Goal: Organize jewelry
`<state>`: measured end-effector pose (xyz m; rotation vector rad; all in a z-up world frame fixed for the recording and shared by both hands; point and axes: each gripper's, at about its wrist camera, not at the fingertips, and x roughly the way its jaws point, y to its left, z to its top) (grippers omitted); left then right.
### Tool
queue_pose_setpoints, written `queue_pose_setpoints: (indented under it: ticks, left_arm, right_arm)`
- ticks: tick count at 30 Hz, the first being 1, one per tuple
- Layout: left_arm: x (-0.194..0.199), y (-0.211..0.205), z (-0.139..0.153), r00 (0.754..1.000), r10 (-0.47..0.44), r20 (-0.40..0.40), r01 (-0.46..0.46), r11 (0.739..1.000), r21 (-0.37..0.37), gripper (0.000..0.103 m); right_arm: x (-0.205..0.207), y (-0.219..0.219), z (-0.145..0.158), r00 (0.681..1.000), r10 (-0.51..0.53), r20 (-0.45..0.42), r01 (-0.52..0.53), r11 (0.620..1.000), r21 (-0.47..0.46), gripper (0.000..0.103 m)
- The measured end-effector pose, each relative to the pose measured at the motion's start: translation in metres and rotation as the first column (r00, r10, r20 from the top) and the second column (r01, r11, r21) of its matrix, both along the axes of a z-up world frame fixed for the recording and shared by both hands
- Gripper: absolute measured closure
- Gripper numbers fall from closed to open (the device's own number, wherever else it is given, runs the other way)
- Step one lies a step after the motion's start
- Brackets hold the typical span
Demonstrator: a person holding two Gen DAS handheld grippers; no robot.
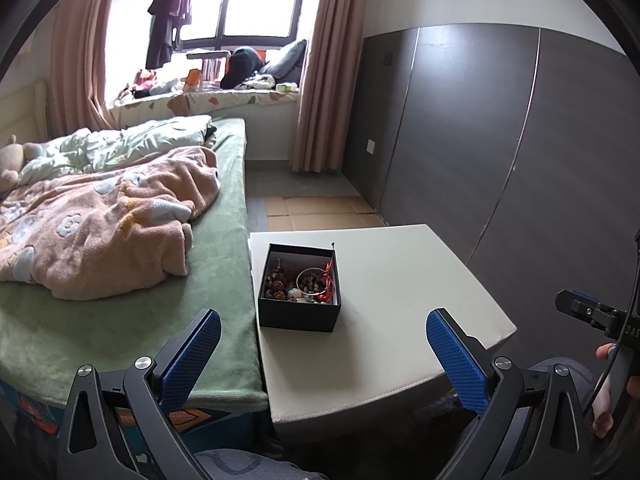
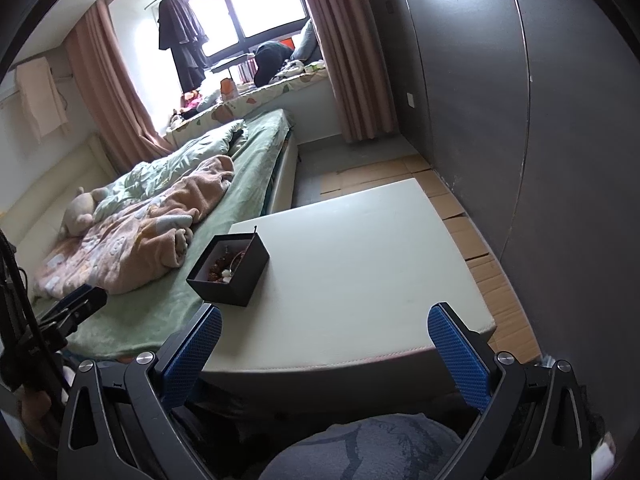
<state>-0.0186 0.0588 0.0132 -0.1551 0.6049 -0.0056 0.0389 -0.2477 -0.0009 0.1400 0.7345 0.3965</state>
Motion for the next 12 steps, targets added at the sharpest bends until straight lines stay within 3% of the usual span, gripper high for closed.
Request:
queue_pose_setpoints:
  ticks: [12]
  left_arm:
    - [-0.0019,-0.003,0.0018,1.0,0.004,0.017,-0.005,0.999,0.033,0.0]
  right_arm:
    - [0.0,-0.0008,0.0006,1.0,0.0,0.0,0.0,1.0,0.0,0.0]
